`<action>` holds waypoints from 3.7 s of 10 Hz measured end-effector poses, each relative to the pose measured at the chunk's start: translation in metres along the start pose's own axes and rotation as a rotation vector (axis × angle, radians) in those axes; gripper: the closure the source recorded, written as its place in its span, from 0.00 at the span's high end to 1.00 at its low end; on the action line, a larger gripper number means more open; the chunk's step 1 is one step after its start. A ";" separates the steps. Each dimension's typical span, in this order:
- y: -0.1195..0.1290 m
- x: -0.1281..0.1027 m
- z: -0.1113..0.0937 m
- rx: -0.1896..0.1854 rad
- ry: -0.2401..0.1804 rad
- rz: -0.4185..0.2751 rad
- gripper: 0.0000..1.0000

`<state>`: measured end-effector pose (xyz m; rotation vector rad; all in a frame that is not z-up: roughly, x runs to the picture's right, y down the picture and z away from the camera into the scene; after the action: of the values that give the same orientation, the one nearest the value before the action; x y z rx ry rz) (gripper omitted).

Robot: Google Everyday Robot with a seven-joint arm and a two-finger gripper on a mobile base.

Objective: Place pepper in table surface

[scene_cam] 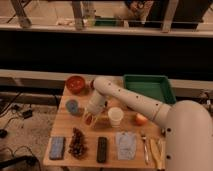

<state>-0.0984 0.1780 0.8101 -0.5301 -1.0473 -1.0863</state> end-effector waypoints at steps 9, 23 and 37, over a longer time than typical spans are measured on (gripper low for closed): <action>0.019 0.008 0.037 -0.036 -0.088 0.039 0.00; 0.020 0.009 0.038 -0.039 -0.095 0.050 0.20; 0.020 0.009 0.038 -0.039 -0.096 0.050 0.01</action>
<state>-0.0954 0.2123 0.8378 -0.6416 -1.0927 -1.0471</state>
